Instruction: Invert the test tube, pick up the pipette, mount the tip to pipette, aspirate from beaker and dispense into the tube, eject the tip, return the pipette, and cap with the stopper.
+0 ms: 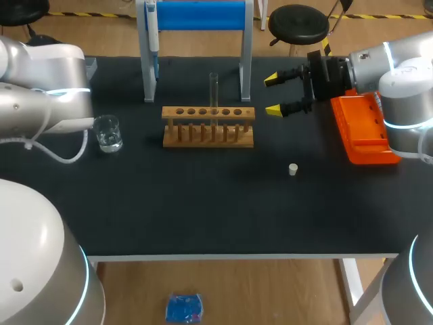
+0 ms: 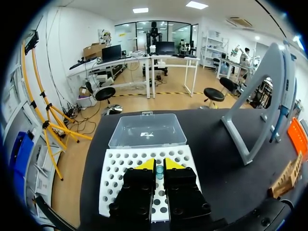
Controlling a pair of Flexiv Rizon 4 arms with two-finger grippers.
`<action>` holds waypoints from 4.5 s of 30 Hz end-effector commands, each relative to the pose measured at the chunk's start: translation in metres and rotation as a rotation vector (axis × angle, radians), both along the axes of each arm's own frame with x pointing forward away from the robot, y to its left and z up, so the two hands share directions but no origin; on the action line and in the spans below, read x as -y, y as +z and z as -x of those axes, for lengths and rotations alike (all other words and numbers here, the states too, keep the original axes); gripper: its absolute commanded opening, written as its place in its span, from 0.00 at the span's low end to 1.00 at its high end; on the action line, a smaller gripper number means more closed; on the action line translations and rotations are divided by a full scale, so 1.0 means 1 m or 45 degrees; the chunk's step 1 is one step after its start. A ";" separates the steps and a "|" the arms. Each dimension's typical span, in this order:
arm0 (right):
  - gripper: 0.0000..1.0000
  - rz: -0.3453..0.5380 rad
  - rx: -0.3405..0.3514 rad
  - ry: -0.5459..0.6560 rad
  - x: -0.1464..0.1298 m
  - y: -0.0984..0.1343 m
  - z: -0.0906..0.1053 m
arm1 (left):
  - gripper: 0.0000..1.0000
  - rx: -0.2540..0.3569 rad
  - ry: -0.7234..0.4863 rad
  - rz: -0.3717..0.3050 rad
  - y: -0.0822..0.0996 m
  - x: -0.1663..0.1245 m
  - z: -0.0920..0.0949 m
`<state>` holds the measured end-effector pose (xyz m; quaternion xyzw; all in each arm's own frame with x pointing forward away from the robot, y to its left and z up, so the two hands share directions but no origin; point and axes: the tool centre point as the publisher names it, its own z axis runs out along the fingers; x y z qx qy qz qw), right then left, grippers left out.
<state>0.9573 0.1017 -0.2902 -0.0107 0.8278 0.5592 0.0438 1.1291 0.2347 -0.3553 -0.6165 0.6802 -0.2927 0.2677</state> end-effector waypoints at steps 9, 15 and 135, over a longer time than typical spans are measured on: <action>1.00 0.000 -0.001 0.004 0.001 0.000 -0.001 | 0.00 0.016 -0.001 -0.018 0.011 0.002 0.005; 1.00 0.000 -0.001 0.004 0.001 0.000 -0.001 | 0.00 0.027 -0.002 -0.031 0.016 0.003 0.005; 1.00 0.000 -0.001 0.004 0.001 0.000 -0.001 | 0.00 -0.006 -1.387 -0.027 0.194 0.251 0.209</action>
